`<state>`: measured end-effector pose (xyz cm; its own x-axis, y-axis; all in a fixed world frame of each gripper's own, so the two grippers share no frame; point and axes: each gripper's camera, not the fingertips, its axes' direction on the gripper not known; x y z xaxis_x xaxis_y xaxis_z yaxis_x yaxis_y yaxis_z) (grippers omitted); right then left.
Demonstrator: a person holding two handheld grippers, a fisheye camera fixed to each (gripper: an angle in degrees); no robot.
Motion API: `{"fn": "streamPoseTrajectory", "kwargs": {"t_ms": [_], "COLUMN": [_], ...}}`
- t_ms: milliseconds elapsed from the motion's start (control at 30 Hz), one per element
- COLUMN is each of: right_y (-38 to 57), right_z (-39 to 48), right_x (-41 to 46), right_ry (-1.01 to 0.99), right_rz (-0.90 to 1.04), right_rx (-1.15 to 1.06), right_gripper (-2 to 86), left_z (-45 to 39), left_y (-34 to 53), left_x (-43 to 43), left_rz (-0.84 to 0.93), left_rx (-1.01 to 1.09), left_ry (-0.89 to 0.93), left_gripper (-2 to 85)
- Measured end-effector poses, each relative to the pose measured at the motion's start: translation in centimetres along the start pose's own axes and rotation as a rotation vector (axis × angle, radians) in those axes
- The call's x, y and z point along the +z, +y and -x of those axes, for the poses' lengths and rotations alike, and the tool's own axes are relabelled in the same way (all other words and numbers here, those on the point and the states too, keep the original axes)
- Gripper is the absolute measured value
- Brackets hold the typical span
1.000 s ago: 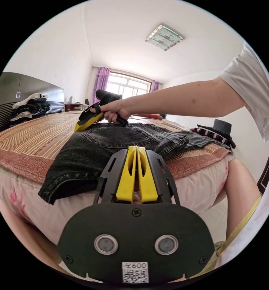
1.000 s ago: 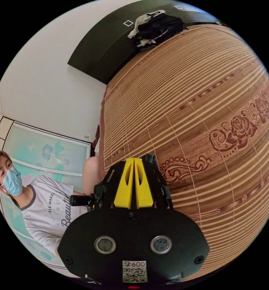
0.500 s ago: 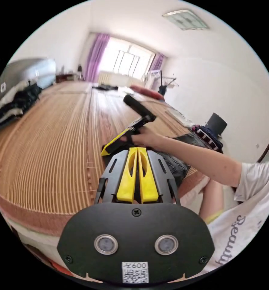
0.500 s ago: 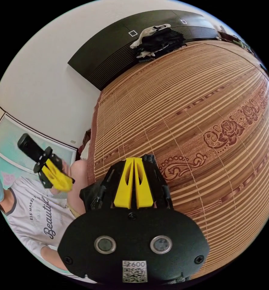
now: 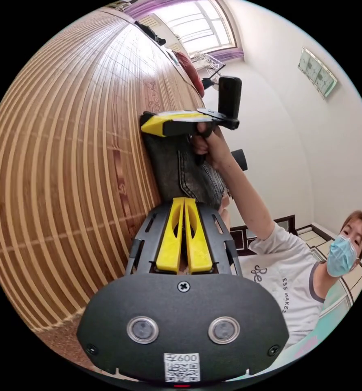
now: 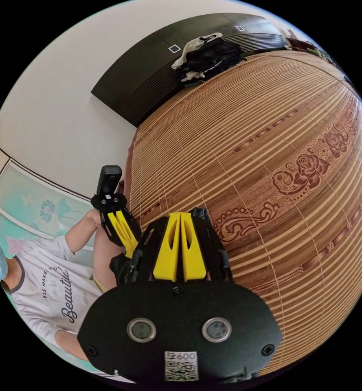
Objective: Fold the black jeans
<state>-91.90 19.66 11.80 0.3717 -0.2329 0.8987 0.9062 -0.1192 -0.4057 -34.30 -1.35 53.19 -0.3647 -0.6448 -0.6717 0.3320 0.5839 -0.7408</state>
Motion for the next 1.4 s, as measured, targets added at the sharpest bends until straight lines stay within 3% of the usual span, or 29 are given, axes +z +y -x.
{"fn": "streamPoseTrajectory", "kwargs": {"t_ms": [467, 500, 533, 600, 633, 700, 833, 900, 1000, 1200, 1400], "right_y": [6.0, 6.3, 6.9, 8.2, 9.2, 11.3, 20.0, 24.3, 30.6, 32.6, 24.7], "right_z": [-1.3, -1.1, -0.4, 1.0, 2.0, 4.2, 11.6, 13.9, 14.2, 11.7, 8.5], "right_x": [6.7, 7.0, 7.6, 8.7, 9.2, 9.5, 9.6, 10.9, 14.1, 18.4, 21.8], "right_ry": [0.046, 0.060, 0.105, 0.197, 0.268, 0.350, 0.328, 0.354, 0.430, 0.402, 0.500], "right_rz": [-0.015, -0.017, -0.020, -0.032, -0.046, -0.123, -0.460, -0.550, -0.684, -0.594, -0.323], "right_rx": [-0.022, -0.031, -0.060, -0.106, -0.117, -0.144, -0.322, -0.379, -0.218, -0.096, -0.037], "right_gripper": [-0.9, -0.8, -0.8, -0.8, -0.9, -0.9, -0.9, -0.9, -0.8, -0.8, -0.8], "left_z": [-4.1, -4.7, -4.9, -6.0, -6.8, -11.0, -16.1, -16.2, -15.9, -13.9, -12.6], "left_y": [13.6, 14.9, 16.9, 21.2, 22.6, 26.9, 34.4, 36.7, 40.5, 46.2, 53.4], "left_x": [5.7, 6.9, 9.6, 12.7, 13.2, 13.8, 18.1, 22.9, 30.5, 40.1, 46.3], "left_rz": [0.024, 0.141, 0.400, 0.619, 0.623, 0.404, -0.083, -0.112, -0.188, -0.268, -0.330], "left_rx": [0.096, 0.105, 0.093, 0.146, 0.183, 0.293, 0.470, 0.488, 0.538, 0.543, 0.687], "left_ry": [-0.176, -0.240, -0.465, -0.725, -0.722, -0.625, -0.834, -0.984, -1.081, -1.239, -1.311], "left_gripper": [0.3, 0.4, 0.5, 0.8, 0.9, 1.5, 6.3, 10.3, 10.7, 6.6, 2.7]}}
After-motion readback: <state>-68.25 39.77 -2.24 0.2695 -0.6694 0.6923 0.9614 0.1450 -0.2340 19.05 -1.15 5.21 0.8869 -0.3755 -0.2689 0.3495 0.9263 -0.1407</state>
